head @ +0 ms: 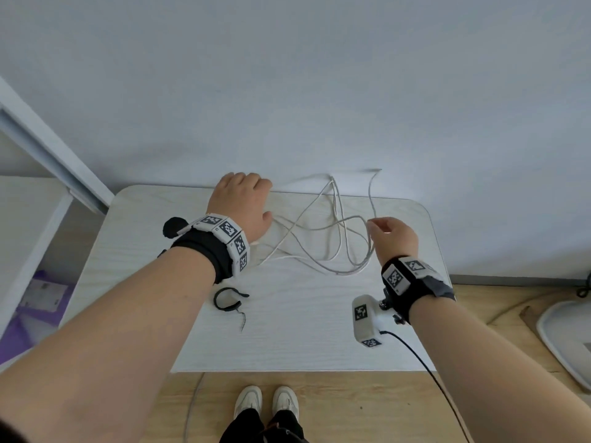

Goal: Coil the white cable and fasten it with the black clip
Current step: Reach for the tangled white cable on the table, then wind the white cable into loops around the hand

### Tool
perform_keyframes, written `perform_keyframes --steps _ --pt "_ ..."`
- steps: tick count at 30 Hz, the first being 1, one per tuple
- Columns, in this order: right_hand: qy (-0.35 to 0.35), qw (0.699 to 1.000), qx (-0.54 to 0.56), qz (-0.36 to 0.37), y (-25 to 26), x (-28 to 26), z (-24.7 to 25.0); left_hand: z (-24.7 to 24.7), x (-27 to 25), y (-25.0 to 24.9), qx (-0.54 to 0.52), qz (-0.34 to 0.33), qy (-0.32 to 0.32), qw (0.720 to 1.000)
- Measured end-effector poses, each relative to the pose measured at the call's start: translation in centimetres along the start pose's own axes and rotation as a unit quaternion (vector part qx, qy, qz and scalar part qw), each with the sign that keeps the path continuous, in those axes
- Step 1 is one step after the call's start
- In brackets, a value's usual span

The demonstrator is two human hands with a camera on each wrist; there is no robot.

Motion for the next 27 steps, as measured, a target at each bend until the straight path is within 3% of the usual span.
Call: perform_keyframes --steps 3,7,11,15,19,21,24,27 --pt "-0.025 0.993 0.103 0.052 3.8 -0.8 1.2 2.8 1.1 -0.2 -0.018 -0.007 -0.048 0.999" --pt "0.029 0.976 0.197 0.090 8.6 -1.9 2.4 6.7 2.1 -0.5 -0.033 -0.027 -0.114 0.993" --pt "0.092 0.966 0.143 0.195 14.1 -3.7 3.7 9.9 2.6 -1.0 -0.066 -0.062 -0.155 0.984" --pt "0.117 0.946 0.090 0.290 18.6 -6.0 5.2 12.8 3.0 -0.7 -0.091 -0.070 -0.153 0.982" --pt "0.122 0.923 0.061 0.360 22.2 -8.1 6.9 15.4 3.0 -0.5 -0.224 -0.050 -0.135 0.964" --pt "0.114 0.914 0.063 0.384 23.9 -8.9 7.8 16.4 2.6 -0.3 -0.323 -0.028 -0.124 0.938" --pt "0.084 0.905 0.079 0.409 26.3 -9.3 9.7 17.4 1.8 -0.3 -0.491 -0.010 -0.104 0.865" --pt "0.051 0.903 0.102 0.414 28.2 -9.2 11.5 18.3 0.7 -0.4 -0.592 0.020 -0.099 0.800"
Point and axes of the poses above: each hand's wrist, its own x-axis towards the middle knuckle, its own z-axis out of the back of the hand, y = z × x, the point moved 6 cm from there along x, towards the middle knuckle, and after that the axes turned 10 degrees about -z, right-handed, at the moved point
